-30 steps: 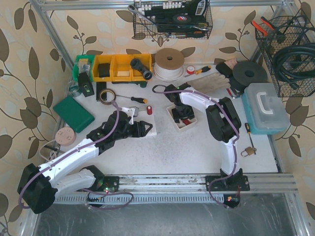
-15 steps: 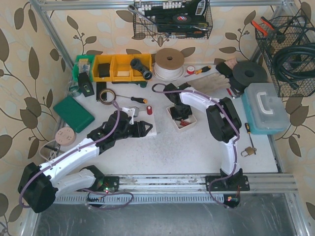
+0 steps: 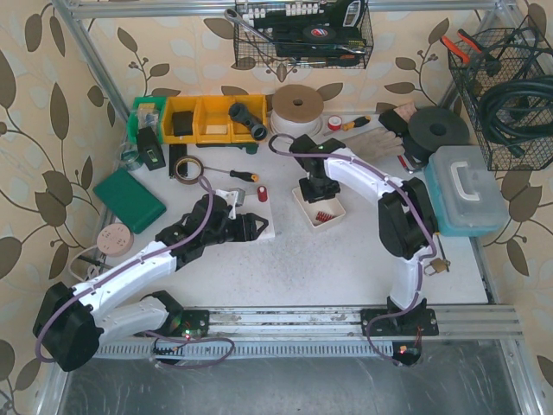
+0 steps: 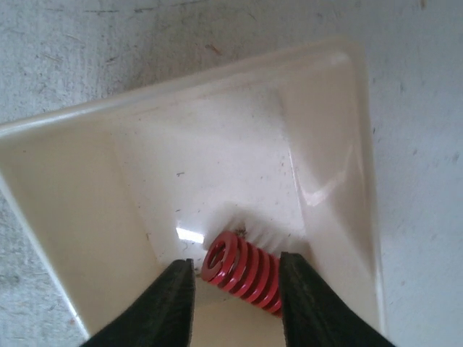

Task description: Install the large spring

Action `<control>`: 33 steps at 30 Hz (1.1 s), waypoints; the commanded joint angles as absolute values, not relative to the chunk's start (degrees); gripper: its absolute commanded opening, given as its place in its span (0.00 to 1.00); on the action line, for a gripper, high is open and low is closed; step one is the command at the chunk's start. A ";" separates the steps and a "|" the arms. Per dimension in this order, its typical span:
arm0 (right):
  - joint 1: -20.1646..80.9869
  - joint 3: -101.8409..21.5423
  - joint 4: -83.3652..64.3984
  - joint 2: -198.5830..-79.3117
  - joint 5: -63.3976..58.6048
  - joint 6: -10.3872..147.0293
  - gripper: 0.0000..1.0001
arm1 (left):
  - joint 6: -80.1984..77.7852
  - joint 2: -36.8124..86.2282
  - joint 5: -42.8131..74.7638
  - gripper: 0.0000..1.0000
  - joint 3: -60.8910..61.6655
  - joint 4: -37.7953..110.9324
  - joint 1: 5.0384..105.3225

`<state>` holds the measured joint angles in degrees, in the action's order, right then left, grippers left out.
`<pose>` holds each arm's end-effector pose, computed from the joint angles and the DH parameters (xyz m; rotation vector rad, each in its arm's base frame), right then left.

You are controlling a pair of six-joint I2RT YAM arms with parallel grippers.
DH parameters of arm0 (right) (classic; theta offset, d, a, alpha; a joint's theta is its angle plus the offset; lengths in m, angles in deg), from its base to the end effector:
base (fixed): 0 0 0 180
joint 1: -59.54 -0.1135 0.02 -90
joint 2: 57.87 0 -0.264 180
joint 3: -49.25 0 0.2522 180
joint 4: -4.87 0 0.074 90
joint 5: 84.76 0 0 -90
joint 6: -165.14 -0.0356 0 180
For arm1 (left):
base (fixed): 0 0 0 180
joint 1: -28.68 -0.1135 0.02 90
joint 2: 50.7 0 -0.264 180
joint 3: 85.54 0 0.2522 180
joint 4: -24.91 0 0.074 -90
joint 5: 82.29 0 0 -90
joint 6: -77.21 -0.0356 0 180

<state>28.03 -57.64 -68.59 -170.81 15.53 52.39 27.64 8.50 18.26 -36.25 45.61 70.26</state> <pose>0.3388 0.2003 0.2228 -0.1973 2.8886 -0.1108 0.1655 -0.1556 0.2414 0.1425 2.2723 -1.0092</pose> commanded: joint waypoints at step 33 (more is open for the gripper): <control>30.83 -51.91 -67.89 -165.54 2.80 66.99 0.55 | 27.34 14.66 18.05 0.64 -31.12 47.74 68.77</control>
<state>29.23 -49.92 -64.24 -163.93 5.82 58.95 27.62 14.36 16.99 -33.67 48.06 69.50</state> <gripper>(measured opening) 0.549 0.637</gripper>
